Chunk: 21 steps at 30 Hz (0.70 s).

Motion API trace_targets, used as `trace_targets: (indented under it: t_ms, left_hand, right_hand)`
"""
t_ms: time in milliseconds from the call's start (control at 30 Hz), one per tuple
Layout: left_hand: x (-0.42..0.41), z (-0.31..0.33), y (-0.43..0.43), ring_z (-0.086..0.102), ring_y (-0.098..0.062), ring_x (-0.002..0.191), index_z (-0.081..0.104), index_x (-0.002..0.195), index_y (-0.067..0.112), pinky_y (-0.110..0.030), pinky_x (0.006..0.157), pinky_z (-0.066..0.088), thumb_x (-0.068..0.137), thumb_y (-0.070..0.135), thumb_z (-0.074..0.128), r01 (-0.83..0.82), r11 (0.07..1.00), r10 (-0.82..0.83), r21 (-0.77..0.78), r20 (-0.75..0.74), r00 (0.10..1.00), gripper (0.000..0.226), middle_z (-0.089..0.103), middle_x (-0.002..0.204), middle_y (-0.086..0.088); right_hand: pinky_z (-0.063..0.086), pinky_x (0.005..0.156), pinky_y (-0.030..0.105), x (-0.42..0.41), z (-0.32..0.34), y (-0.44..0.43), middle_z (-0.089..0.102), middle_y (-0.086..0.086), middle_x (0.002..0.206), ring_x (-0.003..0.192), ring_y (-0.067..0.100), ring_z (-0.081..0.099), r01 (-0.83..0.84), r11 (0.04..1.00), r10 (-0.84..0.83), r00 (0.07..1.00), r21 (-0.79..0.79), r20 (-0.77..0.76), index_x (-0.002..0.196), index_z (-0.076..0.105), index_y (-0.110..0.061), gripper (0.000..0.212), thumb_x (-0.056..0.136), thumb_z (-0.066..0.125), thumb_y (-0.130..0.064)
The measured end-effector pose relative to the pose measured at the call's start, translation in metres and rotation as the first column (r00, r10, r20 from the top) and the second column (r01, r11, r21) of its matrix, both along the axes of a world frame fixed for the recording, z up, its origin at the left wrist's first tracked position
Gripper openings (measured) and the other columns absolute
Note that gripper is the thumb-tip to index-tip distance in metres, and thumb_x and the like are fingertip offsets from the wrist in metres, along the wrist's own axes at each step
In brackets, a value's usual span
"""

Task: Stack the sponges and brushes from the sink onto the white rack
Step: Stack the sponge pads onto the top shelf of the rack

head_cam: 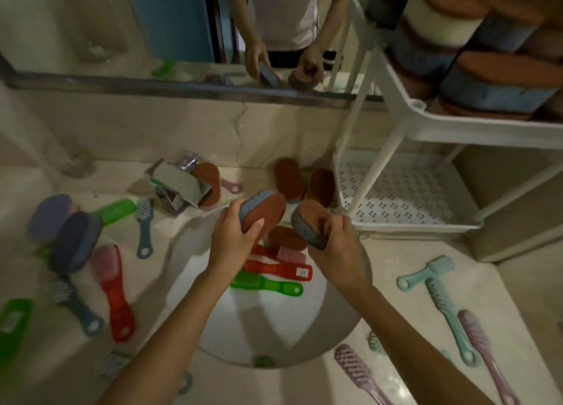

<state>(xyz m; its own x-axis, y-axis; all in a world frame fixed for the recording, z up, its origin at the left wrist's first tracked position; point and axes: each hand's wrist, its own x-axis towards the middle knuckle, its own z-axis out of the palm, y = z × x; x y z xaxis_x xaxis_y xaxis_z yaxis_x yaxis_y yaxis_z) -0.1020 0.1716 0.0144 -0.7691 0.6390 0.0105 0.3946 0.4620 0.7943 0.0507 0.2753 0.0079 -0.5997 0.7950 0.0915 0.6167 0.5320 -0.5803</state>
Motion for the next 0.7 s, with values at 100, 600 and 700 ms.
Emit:
trace_targets:
  t_ms: [100,600,700]
  left_hand:
    - [0.016,0.050,-0.002,0.053,-0.026,0.118,0.041,0.134,0.013,-0.036,0.095,0.045,0.089,0.027,0.059,-0.012,0.989,0.018,0.147,-0.035,0.999,0.051,0.054,0.130,-0.011]
    - [0.087,0.241,0.077,0.047,-0.008,0.104,0.047,0.128,0.013,-0.019,0.081,0.038,0.095,0.028,0.047,0.253,0.801,-0.097,0.543,-0.299,0.949,0.036,0.048,0.117,0.001]
    - [0.103,0.259,0.108,0.052,-0.017,0.102,0.047,0.125,0.013,-0.027,0.078,0.042,0.097,0.029,0.041,0.300,0.812,-0.198,0.500,-0.248,0.948,0.032,0.051,0.116,-0.005]
  right_hand:
    - [0.033,0.062,0.028,0.009,0.041,-0.003,0.038,0.002,0.088,0.077,0.019,0.042,-0.002,0.990,0.031,0.979,0.138,-0.203,0.082,0.038,-0.012,0.039,0.065,0.072,-0.002]
    - [0.040,0.099,0.028,0.085,0.226,0.058,0.043,0.012,0.129,0.119,0.022,0.043,0.186,0.895,0.051,0.860,0.405,-0.507,0.133,0.038,-0.005,0.071,0.070,0.071,0.001]
    - [0.033,0.095,0.023,0.116,0.248,0.097,0.040,0.015,0.135,0.124,0.030,0.040,0.252,0.891,-0.054,0.885,0.378,-0.463,0.137,0.037,-0.012,0.076,0.070,0.069,0.006]
